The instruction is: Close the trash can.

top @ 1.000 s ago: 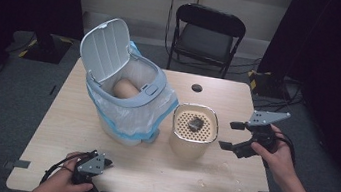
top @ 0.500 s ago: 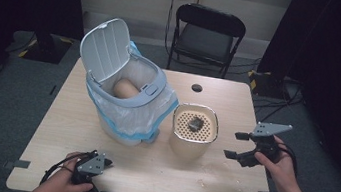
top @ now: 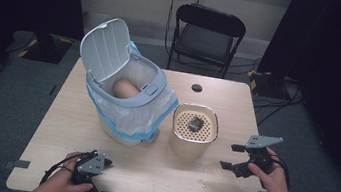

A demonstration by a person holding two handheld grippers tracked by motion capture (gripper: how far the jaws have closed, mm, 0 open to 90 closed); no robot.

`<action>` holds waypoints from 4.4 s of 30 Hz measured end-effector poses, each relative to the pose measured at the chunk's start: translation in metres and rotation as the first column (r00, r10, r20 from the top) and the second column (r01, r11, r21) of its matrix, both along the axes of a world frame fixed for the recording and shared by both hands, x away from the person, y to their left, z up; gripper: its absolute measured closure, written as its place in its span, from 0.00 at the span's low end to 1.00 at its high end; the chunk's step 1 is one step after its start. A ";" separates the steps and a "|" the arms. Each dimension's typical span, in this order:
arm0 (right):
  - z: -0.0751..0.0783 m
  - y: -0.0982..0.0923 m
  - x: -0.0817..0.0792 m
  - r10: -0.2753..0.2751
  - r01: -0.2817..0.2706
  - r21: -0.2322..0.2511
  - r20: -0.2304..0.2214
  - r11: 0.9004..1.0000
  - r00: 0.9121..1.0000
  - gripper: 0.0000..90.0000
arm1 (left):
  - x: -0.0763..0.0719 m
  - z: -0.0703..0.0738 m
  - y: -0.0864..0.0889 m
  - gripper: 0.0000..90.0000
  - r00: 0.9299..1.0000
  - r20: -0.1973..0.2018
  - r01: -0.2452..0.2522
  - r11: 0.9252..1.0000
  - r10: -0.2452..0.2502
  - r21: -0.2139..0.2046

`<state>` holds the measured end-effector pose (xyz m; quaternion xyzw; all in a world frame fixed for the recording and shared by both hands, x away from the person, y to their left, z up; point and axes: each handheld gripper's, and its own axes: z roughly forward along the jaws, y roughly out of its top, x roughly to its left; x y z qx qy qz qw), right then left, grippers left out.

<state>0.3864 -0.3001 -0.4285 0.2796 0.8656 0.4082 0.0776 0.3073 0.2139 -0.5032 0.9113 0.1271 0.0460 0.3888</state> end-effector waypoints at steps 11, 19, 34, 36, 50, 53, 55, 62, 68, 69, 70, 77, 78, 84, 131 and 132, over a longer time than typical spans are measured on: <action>-0.035 0.008 -0.009 0.004 -0.004 -0.038 -0.009 0.999 1.000 0.17 | 0.000 0.000 0.000 0.00 1.000 0.000 0.001 1.000 -0.001 0.001; -0.048 0.010 -0.012 -0.002 0.002 -0.043 0.004 0.999 1.000 0.17 | 0.000 0.000 0.000 0.00 1.000 0.000 0.000 1.000 0.000 0.001; -0.069 0.010 -0.020 0.008 -0.005 -0.081 0.037 0.997 0.999 0.16 | 0.000 0.000 0.000 0.00 1.000 0.000 0.001 1.000 -0.001 0.002; -0.069 0.009 -0.021 0.012 -0.009 -0.080 0.046 0.997 0.999 0.16 | 0.000 0.000 0.000 0.00 1.000 0.000 0.001 1.000 -0.001 0.001; -0.071 0.008 -0.023 0.006 -0.002 -0.075 0.059 0.997 0.998 0.15 | 0.001 0.006 0.011 0.12 0.997 -0.046 -0.058 0.998 0.056 -0.025; -0.071 0.008 -0.023 0.007 -0.002 -0.075 0.059 0.997 0.998 0.15 | 0.004 0.011 0.018 0.19 0.995 -0.064 -0.082 0.996 0.079 -0.038; -0.071 0.008 -0.023 0.007 -0.002 -0.075 0.059 0.997 0.998 0.15 | 0.006 0.016 0.022 0.20 0.993 -0.076 -0.096 0.994 0.093 -0.044; -0.071 0.008 -0.023 0.007 -0.002 -0.075 0.059 0.997 0.998 0.15 | 0.016 0.050 0.038 0.18 0.983 -0.105 -0.155 0.985 0.148 -0.069; -0.071 0.008 -0.023 0.007 -0.002 -0.075 0.059 0.997 0.998 0.15 | 0.026 0.081 0.051 0.18 0.974 -0.119 -0.204 0.975 0.193 -0.089; -0.071 0.008 -0.023 0.007 -0.002 -0.075 0.059 0.997 0.998 0.15 | 0.028 0.093 0.054 0.18 0.972 -0.110 -0.220 0.972 0.210 -0.087; -0.071 0.008 -0.023 0.007 -0.002 -0.075 0.059 0.997 0.998 0.15 | 0.028 0.093 0.054 0.18 0.972 -0.110 -0.220 0.972 0.210 -0.087; -0.071 0.008 -0.023 0.007 -0.002 -0.075 0.059 0.997 0.998 0.15 | 0.040 0.131 0.069 0.18 0.957 -0.099 -0.280 0.956 0.271 -0.090; -0.071 0.008 -0.023 0.007 -0.002 -0.075 0.059 0.997 0.998 0.15 | 0.041 0.135 0.070 0.18 0.955 -0.103 -0.287 0.953 0.277 -0.093; -0.071 0.008 -0.023 0.007 -0.002 -0.075 0.059 0.997 0.998 0.15 | 0.051 0.159 0.078 0.18 0.948 -0.106 -0.308 0.948 0.299 -0.082; -0.071 0.008 -0.023 0.008 -0.004 -0.075 0.059 0.997 0.998 0.15 | 0.100 0.283 0.049 0.19 0.954 0.028 -0.297 0.952 0.300 -0.070; -0.071 0.008 -0.022 0.008 -0.004 -0.075 0.059 0.997 0.998 0.15 | 0.100 0.281 0.050 0.19 0.956 0.022 -0.292 0.955 0.294 -0.053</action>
